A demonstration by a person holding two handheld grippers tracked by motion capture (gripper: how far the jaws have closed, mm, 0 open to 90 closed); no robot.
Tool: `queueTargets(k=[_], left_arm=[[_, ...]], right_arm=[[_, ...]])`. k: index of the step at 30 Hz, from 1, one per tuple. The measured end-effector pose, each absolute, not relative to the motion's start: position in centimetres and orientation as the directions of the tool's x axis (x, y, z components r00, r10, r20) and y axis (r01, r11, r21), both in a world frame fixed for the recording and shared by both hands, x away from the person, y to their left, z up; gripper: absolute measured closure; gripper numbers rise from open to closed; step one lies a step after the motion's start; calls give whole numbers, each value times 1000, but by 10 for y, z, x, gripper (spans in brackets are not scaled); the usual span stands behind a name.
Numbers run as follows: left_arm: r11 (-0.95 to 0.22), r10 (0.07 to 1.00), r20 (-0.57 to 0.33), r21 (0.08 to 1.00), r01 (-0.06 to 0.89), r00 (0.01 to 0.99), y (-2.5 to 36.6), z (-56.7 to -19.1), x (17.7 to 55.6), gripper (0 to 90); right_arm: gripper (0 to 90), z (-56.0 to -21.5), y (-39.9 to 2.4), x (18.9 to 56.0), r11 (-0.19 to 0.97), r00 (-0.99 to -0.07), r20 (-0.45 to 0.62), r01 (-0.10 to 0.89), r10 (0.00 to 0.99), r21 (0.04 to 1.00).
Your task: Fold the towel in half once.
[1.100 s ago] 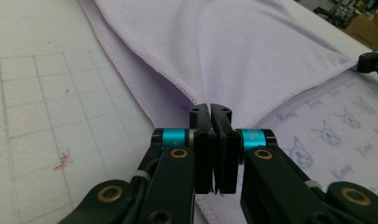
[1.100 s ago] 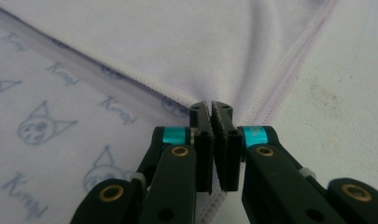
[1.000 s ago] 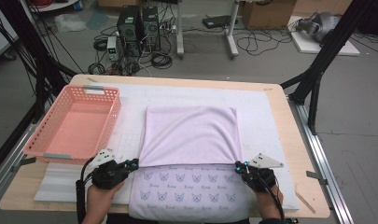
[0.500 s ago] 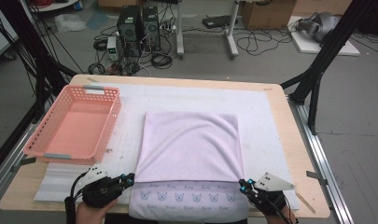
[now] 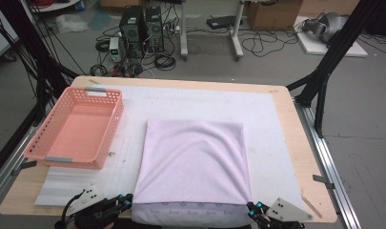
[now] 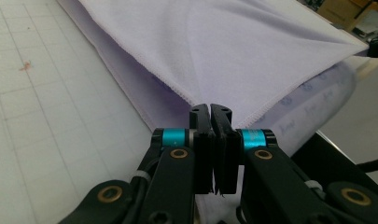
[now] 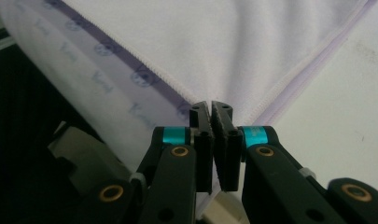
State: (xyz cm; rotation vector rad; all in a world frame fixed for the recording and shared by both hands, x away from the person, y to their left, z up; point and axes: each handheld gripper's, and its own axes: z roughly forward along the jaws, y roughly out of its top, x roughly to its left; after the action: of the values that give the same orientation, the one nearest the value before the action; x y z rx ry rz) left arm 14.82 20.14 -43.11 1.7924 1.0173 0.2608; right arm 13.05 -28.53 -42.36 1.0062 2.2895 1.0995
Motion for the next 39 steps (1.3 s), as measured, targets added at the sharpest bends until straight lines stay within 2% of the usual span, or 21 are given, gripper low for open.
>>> queueTargets(k=[5, 6, 7, 8, 11, 14, 20, 25, 29, 31, 33, 35, 37, 38, 39], left_arm=[[-141, 716, -293, 829, 542, 634, 204, -435, 144, 858], [-119, 721, -307, 828, 548, 621, 204, -437, 147, 784], [-112, 725, -312, 826, 553, 614, 204, -437, 149, 624], [-84, 730, -328, 827, 556, 599, 206, -438, 154, 536], [-74, 744, -307, 845, 530, 594, 208, -435, 163, 477], [-59, 753, -310, 847, 529, 581, 209, -434, 173, 468], [-62, 760, -307, 843, 534, 573, 206, -435, 196, 469], [-75, 755, -299, 845, 530, 584, 202, -437, 215, 469], [-72, 759, -297, 846, 528, 580, 202, -438, 233, 457], [-74, 759, -295, 847, 527, 580, 203, -438, 241, 449], [-70, 762, -297, 846, 528, 576, 203, -438, 249, 448], [-71, 761, -298, 845, 530, 576, 203, -438, 258, 448], [-70, 762, -297, 845, 529, 576, 202, -438, 264, 445], [-74, 760, -298, 844, 532, 578, 200, -439, 269, 444], [-81, 760, -293, 842, 533, 579, 200, -439, 272, 439]], right_arm=[[863, -425, -286, 121, 438, -669, -33, 447, 742, 780], [833, -426, -286, 121, 439, -668, -33, 450, 743, 777], [713, -427, -287, 123, 424, -656, -24, 459, 754, 781], [640, -427, -288, 125, 410, -646, -16, 465, 763, 785], [593, -424, -295, 134, 316, -587, 32, 479, 809, 819], [612, -423, -299, 149, 281, -542, 29, 479, 840, 832], [741, -430, -293, 192, 268, -484, 16, 511, 875, 817], [739, -441, -283, 232, 272, -447, 1, 547, 895, 791], [747, -448, -273, 255, 291, -458, -4, 558, 889, 778], [842, -448, -269, 261, 323, -467, -28, 564, 884, 760], [874, -444, -272, 264, 353, -474, -53, 572, 879, 740], [876, -440, -278, 264, 390, -473, -102, 566, 875, 727], [871, -438, -289, 263, 350, -467, -43, 596, 883, 723], [851, -438, -291, 265, 341, -479, -10, 611, 878, 714], [777, -439, -292, 264, 353, -501, -5, 603, 865, 716]])
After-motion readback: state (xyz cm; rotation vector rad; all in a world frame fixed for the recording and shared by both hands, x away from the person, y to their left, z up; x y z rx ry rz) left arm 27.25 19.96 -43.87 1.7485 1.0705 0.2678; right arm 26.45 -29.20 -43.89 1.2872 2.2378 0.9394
